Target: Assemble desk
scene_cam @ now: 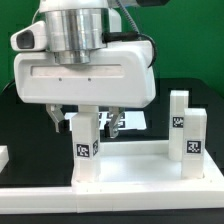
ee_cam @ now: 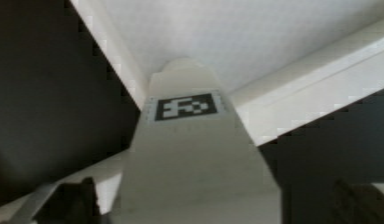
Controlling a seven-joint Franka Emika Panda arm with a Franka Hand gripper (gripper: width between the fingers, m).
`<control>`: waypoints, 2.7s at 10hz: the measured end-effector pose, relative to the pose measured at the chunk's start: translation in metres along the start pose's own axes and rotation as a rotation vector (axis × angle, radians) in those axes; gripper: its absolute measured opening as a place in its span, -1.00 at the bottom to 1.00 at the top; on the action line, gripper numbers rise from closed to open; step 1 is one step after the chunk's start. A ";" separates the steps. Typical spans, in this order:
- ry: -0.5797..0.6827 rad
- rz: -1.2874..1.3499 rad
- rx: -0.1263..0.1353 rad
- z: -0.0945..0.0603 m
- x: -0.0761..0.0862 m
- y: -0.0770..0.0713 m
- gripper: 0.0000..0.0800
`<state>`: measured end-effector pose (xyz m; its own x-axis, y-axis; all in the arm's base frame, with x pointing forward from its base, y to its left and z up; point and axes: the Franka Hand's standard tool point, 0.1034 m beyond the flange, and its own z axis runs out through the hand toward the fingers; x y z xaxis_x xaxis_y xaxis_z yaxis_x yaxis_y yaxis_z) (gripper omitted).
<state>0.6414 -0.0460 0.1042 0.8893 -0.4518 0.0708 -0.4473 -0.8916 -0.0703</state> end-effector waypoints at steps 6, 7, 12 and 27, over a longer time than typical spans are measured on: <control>0.000 0.242 -0.005 0.001 0.001 0.005 -0.26; 0.000 0.311 -0.006 0.001 0.001 0.006 -0.26; -0.009 0.804 -0.005 0.001 0.002 0.014 -0.26; -0.070 1.536 0.044 -0.025 0.001 0.000 0.60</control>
Offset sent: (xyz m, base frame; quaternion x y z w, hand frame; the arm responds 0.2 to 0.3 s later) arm 0.0000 0.0000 0.0000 0.0000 0.0000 0.1296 0.9916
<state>0.6397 -0.0471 0.1295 -0.4097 -0.9014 -0.1401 -0.9054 0.4205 -0.0580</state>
